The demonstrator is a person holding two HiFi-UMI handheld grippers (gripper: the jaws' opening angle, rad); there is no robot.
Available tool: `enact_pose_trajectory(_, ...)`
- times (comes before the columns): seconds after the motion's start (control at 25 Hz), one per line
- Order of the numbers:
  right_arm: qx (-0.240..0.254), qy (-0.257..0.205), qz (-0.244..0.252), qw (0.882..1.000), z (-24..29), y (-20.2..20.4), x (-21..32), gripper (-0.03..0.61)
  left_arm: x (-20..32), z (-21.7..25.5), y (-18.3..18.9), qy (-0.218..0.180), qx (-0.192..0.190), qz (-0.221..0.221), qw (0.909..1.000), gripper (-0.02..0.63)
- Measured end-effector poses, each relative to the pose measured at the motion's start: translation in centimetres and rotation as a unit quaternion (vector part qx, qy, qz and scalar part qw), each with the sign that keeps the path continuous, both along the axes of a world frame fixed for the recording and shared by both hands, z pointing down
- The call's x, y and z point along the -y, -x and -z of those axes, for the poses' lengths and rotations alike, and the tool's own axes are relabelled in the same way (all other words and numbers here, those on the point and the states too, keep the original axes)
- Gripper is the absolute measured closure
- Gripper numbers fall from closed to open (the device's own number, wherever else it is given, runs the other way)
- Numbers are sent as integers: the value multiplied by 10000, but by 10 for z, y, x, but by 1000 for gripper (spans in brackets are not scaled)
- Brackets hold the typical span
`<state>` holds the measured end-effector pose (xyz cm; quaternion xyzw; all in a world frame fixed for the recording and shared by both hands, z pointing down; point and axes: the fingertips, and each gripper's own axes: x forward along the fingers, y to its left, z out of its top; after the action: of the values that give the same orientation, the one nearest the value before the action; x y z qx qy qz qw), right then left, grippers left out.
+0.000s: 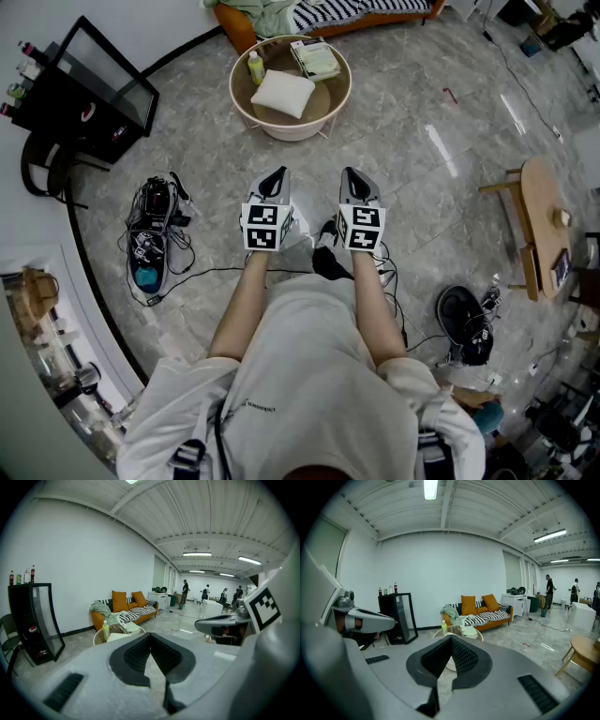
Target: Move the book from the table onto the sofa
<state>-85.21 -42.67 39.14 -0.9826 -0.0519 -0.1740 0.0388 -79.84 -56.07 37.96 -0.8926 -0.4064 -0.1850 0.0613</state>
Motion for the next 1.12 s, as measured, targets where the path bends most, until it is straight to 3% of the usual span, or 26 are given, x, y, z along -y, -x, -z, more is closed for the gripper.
enact_pose_trajectory(0.4, -80, -119, 192, 9997, 0, -69, -86, 572, -104, -1, -65, -295, -78, 15, 9995, 606)
enact_pose_trajectory(0.76, -252, -721, 290, 9967, -9, -79, -138, 572, -155, -15, -91, -237, 205, 240, 9992, 606)
enact_pose_trajectory(0.96, -476, -886, 456, 9939, -12, -88, -156, 572, -181, -27, -104, -340, 244, 98, 9991, 606)
enact_pose_trajectory(1.12, -412, -872, 284, 9949, -21, -99, -188, 572, -220, -38, -116, -235, 340, -249, 9988, 606)
